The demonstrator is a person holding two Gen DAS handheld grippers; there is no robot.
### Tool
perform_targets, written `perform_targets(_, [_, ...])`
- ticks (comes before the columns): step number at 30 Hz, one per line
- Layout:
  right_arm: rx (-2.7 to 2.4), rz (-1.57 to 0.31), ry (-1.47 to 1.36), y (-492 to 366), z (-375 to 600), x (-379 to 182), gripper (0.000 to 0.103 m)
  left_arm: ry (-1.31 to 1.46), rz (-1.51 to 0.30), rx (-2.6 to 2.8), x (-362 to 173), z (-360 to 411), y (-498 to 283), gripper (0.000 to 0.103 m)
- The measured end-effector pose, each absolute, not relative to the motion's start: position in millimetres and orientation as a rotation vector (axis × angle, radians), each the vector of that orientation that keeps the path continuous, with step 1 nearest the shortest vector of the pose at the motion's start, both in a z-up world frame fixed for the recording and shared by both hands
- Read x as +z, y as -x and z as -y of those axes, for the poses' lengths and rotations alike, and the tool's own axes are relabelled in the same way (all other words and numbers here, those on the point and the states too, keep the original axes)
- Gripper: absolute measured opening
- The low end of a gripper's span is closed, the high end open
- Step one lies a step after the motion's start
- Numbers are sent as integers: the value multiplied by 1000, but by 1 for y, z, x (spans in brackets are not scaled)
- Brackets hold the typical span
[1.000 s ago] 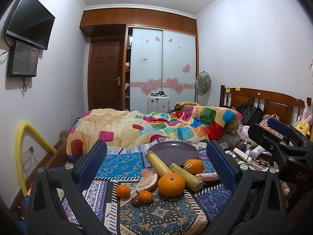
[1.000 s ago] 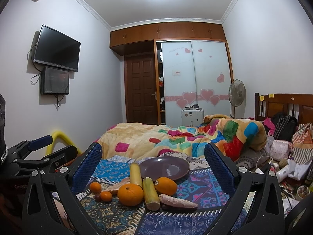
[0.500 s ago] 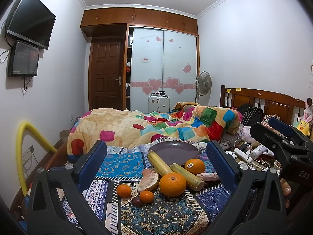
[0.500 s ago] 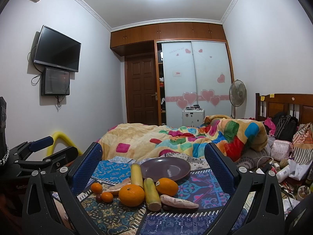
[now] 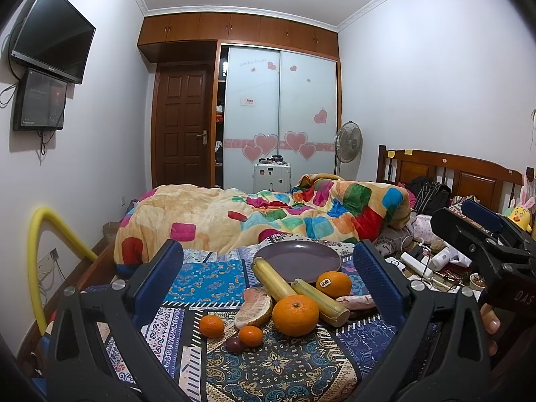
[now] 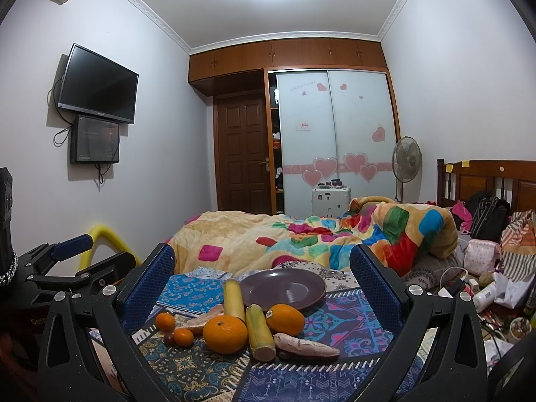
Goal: Organize fruits
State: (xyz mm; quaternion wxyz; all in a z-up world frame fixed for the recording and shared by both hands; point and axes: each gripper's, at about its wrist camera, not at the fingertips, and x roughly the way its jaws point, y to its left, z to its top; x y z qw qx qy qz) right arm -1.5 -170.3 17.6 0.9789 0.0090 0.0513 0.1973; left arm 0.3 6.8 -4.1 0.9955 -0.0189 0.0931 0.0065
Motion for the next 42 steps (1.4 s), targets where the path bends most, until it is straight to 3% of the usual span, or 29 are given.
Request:
perform_targets(21, [382, -121, -25, -5, 169, 15, 103, 40, -204, 28, -10, -8, -8, 103])
perform_targets(31, [339, -244, 71, -42, 173, -11, 103, 27, -364, 12, -37, -18, -53, 103])
perform_targets(42, [401, -461, 101, -104, 177, -49, 103, -13, -541, -6, -68, -24, -111, 83])
